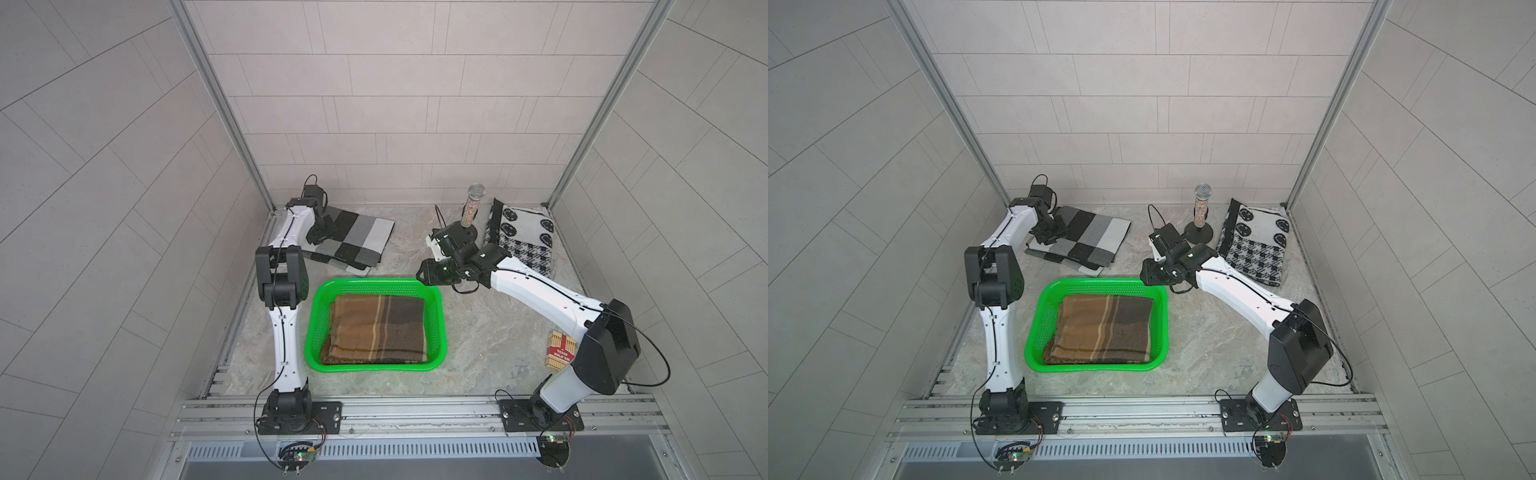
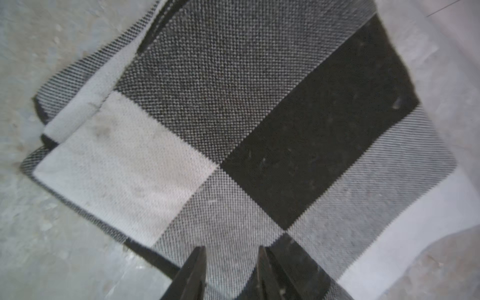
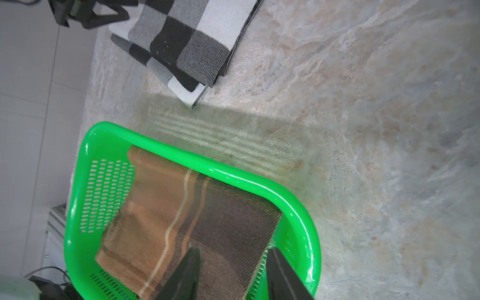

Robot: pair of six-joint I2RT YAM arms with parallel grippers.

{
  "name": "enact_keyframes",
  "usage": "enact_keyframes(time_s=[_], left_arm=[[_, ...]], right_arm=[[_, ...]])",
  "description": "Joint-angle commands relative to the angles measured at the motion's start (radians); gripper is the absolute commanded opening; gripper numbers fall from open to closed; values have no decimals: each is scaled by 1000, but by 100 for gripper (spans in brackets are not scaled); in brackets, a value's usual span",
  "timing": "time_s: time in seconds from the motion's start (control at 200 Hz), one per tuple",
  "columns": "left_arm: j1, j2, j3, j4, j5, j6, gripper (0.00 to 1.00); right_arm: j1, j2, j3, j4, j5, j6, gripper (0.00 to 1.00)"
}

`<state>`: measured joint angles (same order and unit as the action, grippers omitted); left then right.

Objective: Put the folded scarf in the basket
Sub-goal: Adjust the scarf at the center of the board.

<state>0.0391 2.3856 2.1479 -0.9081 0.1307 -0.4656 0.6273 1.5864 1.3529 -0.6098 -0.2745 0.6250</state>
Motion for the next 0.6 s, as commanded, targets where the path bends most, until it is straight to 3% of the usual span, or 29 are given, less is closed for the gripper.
enact_keyframes(time_s=[0.0,0.175,0.595], left_arm=[[4,50,57,-104,2,39,38],[-12,35,-43,-85,17,28,36],[-66,-206,-575,192,75,-34,35]], right_arm=[[-5,-28,-17,-6,3,-11,56],[-21,18,23,-5,-1,-11,65],[-54,112,124,-9,-9,-22,67]])
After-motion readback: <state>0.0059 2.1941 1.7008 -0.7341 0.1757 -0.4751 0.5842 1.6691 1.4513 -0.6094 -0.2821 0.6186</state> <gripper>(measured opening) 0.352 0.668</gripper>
